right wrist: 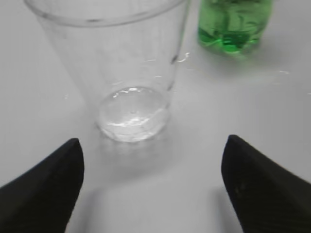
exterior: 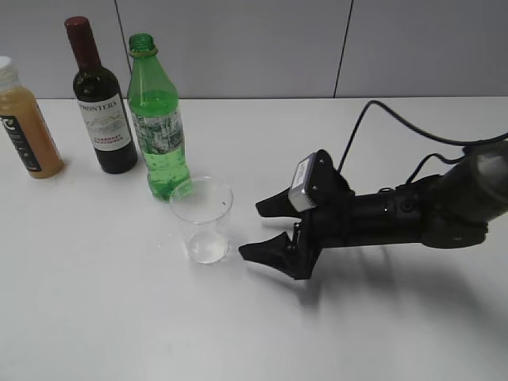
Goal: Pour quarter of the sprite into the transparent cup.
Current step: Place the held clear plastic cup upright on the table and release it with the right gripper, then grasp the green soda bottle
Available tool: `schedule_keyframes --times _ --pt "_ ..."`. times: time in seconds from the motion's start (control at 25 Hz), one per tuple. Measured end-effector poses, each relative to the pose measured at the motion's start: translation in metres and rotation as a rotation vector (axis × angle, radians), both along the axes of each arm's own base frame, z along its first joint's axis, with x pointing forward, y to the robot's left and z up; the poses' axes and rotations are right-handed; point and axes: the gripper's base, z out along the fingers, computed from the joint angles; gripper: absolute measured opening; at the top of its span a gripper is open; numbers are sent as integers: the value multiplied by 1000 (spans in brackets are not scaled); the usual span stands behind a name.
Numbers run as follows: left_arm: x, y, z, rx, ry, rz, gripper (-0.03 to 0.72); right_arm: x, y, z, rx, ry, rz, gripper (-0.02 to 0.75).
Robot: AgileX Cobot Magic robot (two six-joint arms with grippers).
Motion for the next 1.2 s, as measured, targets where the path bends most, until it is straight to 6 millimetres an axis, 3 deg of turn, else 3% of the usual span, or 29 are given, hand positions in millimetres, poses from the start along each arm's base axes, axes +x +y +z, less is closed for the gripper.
schedule_keyframes --times 0.28,0.48,0.64,0.92,1.04,1.2 --pt "0 0 0 0 0 0 218 21 -53 40 -59 -72 -237 681" --pt "0 0 0 0 0 0 218 39 -92 77 -93 -103 -529 668" --pt "0 0 0 0 0 0 218 50 -119 96 -163 -50 -766 657" --pt "0 0 0 0 0 0 218 68 -149 117 -329 236 -1157 636" --pt "0 0 0 0 0 0 218 74 -154 132 -409 319 -1203 627" --pt "0 0 0 0 0 0 218 81 -149 157 -463 416 -1141 618"
